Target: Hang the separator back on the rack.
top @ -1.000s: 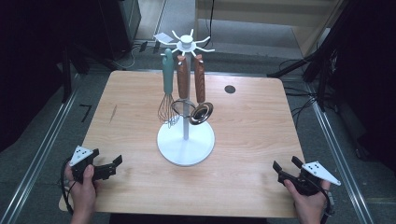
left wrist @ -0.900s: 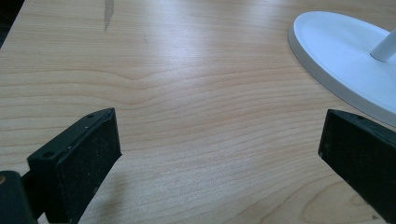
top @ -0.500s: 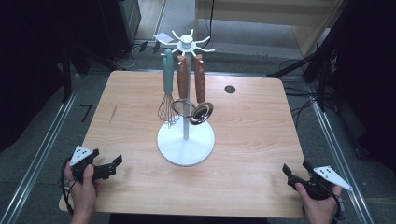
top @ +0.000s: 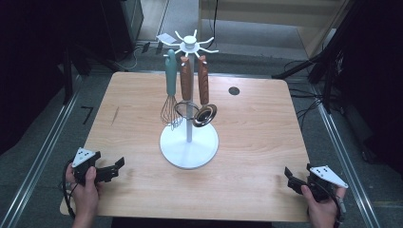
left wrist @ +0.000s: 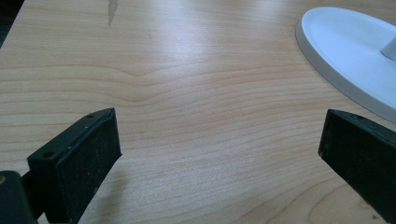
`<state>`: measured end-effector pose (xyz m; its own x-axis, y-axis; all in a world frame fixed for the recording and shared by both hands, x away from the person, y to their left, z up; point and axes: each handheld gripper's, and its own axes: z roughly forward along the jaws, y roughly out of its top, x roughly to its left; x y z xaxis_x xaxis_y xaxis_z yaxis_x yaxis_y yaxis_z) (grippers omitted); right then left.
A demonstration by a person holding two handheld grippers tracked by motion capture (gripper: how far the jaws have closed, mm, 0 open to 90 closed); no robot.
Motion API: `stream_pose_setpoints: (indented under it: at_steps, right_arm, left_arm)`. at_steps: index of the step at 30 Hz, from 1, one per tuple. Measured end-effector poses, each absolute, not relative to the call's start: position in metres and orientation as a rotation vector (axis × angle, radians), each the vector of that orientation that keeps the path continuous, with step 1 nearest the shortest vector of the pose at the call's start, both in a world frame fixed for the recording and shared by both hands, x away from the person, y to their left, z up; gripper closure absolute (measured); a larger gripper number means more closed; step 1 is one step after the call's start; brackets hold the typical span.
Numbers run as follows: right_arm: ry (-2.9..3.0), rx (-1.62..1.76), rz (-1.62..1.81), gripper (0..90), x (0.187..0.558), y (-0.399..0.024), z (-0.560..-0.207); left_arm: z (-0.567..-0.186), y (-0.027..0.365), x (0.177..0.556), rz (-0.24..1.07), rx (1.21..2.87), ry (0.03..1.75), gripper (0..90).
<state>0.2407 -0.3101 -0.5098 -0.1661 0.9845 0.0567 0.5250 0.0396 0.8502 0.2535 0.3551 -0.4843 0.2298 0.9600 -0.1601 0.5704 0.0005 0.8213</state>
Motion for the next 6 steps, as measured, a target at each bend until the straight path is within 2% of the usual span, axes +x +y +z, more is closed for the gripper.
stream_pose_setpoints:
  at_steps: [6]
  right_arm:
    - [1.744, 1.549, 1.053, 14.5, 0.2401, -0.3116, -0.5098]
  left_arm:
    - [-0.4843, 0.3554, 0.2537, 0.593, 1.675, 1.451, 0.0]
